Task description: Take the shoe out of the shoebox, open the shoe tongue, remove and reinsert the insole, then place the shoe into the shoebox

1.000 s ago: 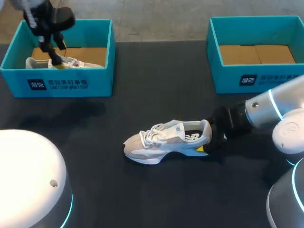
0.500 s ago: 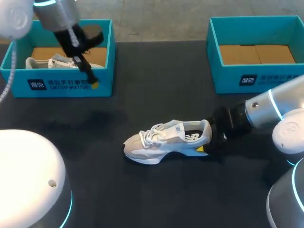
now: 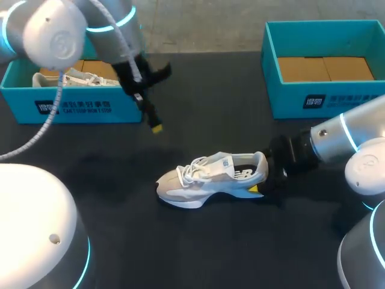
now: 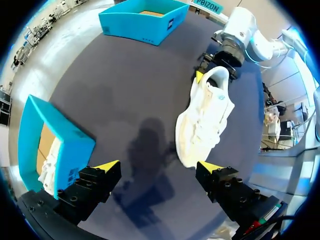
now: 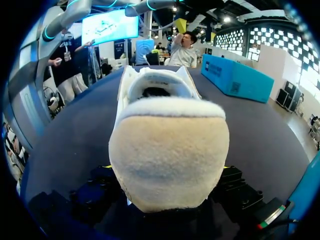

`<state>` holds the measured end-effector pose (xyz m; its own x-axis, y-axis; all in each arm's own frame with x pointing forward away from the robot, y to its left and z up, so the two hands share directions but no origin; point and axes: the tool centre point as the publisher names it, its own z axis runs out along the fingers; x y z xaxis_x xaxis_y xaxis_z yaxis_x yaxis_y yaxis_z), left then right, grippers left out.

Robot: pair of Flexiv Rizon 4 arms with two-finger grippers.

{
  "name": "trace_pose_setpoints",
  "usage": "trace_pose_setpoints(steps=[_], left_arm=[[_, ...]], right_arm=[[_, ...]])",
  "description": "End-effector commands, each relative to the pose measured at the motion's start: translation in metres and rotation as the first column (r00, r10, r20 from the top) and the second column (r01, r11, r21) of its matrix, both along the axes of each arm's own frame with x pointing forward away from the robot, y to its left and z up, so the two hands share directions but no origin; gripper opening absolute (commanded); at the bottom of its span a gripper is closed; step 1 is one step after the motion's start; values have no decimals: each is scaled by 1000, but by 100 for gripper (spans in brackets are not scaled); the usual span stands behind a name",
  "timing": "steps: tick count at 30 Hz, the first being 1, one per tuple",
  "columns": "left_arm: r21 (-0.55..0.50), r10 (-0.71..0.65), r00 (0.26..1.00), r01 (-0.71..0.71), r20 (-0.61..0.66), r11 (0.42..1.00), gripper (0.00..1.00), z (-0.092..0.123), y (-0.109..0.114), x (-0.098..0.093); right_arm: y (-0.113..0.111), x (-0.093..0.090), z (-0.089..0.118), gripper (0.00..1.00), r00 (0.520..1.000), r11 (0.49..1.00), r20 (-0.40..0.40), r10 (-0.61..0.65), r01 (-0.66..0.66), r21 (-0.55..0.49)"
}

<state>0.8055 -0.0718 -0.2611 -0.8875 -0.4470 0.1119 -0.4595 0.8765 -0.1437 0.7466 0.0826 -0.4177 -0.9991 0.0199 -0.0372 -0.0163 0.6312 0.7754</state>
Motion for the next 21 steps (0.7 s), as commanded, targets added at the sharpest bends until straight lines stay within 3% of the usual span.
trace_pose_setpoints(steps=[1,11,14,21], left_arm=[[22,-4,1000,5,-13,1000,100,-13,-26,1],[33,-43,998,44,-53,998,100,-25,-58,2],[34,-129,990,132,-62,991,100,-25,-70,8],[34,-129,990,132,-62,991,100,-25,-70,8]], right_arm=[[2,0,-1,0,1000,1000,1,-1,1,-3],[2,0,-1,0,1000,1000,1,-1,1,-3],[2,0,-1,0,1000,1000,1,-1,1,-3],[2,0,-1,0,1000,1000,1,-1,1,-3]])
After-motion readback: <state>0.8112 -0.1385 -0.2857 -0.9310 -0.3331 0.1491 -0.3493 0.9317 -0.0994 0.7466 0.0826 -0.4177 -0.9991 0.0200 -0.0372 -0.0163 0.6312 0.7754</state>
